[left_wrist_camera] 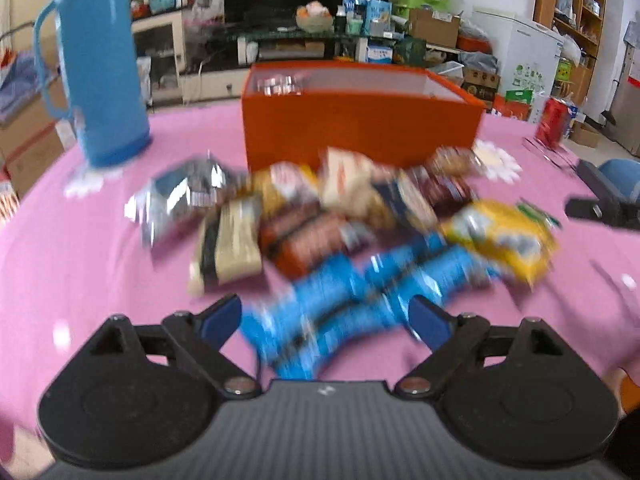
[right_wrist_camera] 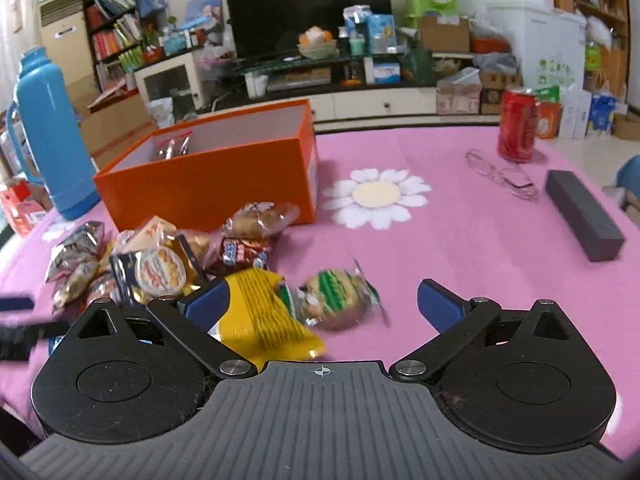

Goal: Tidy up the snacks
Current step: 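Grasp the yellow striped snack bag with the right tool while the left grasps the blue wafer packet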

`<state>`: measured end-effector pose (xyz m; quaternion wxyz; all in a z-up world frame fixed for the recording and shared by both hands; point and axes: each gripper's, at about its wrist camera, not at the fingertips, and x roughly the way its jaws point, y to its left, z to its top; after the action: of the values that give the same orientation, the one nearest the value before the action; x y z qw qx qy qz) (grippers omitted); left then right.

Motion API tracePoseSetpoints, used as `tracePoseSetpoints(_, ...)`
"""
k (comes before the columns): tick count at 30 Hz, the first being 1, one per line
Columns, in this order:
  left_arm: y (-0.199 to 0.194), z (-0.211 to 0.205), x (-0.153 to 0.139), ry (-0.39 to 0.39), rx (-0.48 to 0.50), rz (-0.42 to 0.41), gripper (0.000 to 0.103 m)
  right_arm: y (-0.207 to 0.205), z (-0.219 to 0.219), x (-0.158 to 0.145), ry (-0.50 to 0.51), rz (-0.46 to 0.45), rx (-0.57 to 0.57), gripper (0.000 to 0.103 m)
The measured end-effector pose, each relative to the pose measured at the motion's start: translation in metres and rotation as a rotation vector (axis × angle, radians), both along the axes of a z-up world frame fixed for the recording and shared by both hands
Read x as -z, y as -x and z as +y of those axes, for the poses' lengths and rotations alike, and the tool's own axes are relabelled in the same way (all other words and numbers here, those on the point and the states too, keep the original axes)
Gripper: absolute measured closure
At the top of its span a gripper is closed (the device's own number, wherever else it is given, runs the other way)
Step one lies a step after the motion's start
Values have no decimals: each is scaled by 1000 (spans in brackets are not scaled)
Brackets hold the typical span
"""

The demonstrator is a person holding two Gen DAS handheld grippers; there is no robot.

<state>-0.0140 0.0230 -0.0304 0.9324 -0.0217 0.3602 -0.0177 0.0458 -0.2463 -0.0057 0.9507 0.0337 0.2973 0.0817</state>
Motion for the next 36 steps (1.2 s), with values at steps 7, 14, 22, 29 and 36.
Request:
tracePoseSetpoints(7,11,-9,4,-46,21,-17,13,-4,20,6,34,29,-41,12)
tracePoseSetpoints(14,-33,2,6,-138,277,44,16,-17,53,15,75,62,-115,11)
tracePoseSetpoints(22,-65,6,20,-214,584,101,25,-23,25,18,21,95,-44,11)
tracePoseSetpoints(29,-56,24,21,-112,401,167,39,-29,-2,23,-112,140,19,11)
tracePoseSetpoints(36,-40,31,23,-60,101,154,39,-26,-4,24,-109,133,37,11)
